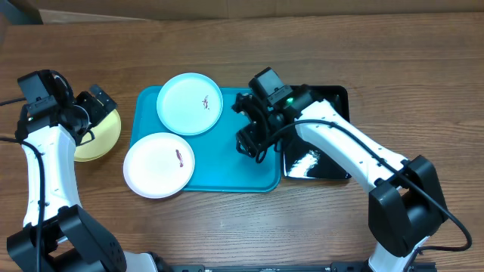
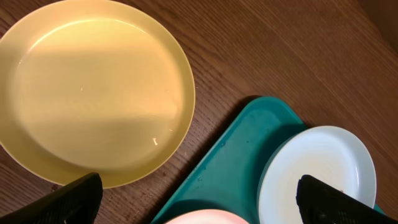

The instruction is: Clean dirty plates on tray and stack at the side

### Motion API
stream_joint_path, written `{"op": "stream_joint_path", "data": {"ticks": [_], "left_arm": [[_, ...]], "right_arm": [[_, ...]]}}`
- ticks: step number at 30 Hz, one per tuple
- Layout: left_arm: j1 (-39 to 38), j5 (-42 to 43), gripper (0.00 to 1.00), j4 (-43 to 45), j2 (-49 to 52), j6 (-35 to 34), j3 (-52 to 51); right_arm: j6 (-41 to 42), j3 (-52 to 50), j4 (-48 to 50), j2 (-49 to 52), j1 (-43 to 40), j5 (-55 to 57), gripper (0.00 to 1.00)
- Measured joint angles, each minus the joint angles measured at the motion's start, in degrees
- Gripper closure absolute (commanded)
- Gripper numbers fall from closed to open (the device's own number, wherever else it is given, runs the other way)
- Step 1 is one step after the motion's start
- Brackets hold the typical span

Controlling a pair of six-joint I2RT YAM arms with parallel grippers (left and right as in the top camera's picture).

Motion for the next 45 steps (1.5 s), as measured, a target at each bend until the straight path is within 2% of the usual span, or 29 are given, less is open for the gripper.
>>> {"op": "stream_joint_path", "data": {"ticks": [2,4,10,13,17,19,21,24,27,28,37,45], "left_arm": [[0.0,0.0,0.0,0.0,0.0,0.0,0.0],[0.0,0.0,0.0,0.0,0.0,0.0,0.0],[0.0,0.0,0.0,0.0,0.0,0.0,0.0],[0.0,0.02,0.0,0.0,0.0,0.0,0.0],[0.0,0.0,0.0,0.0,0.0,0.0,0.0],[0.0,0.0,0.0,0.0,0.0,0.0,0.0],[0.0,0.0,0.0,0.0,0.0,0.0,0.0],[0.0,0.0,0.0,0.0,0.0,0.0,0.0],[0.0,0.0,0.0,0.0,0.0,0.0,0.0],[0.0,0.0,0.0,0.0,0.0,0.0,0.0],[0.0,0.0,0.0,0.0,0.0,0.0,0.0],[0.0,0.0,0.0,0.0,0.0,0.0,0.0]], "right_arm": [[-0.07,0.0,-2.71,0.0,0.07,-1.33,0.33],[-1.44,-0.02,-4.57,0.0,1.44,-2.14,0.4],[-6.27,-2.6,-4.37,0.0,10.86,1.62,0.43],[-8.76,-4.81,-2.64,0.0,15.72,5.95,0.57],[-10.93,-7.48,-0.09,0.0,20.9,13.0,0.7],[-11.56,-8.24,0.72,0.0,22.69,16.76,0.72],[-12.07,-8.81,0.79,0.0,23.91,19.65,0.79],[-12.66,-9.03,0.83,0.0,24.76,22.08,0.82],[-13.2,-9.03,1.31,0.0,24.85,23.58,0.82],[-13.29,-9.03,1.51,0.0,24.85,23.89,0.77],[-13.64,-9.84,2.97,0.0,24.87,24.92,0.7],[-13.64,-15.34,7.65,0.0,24.85,24.92,0.7]]}}
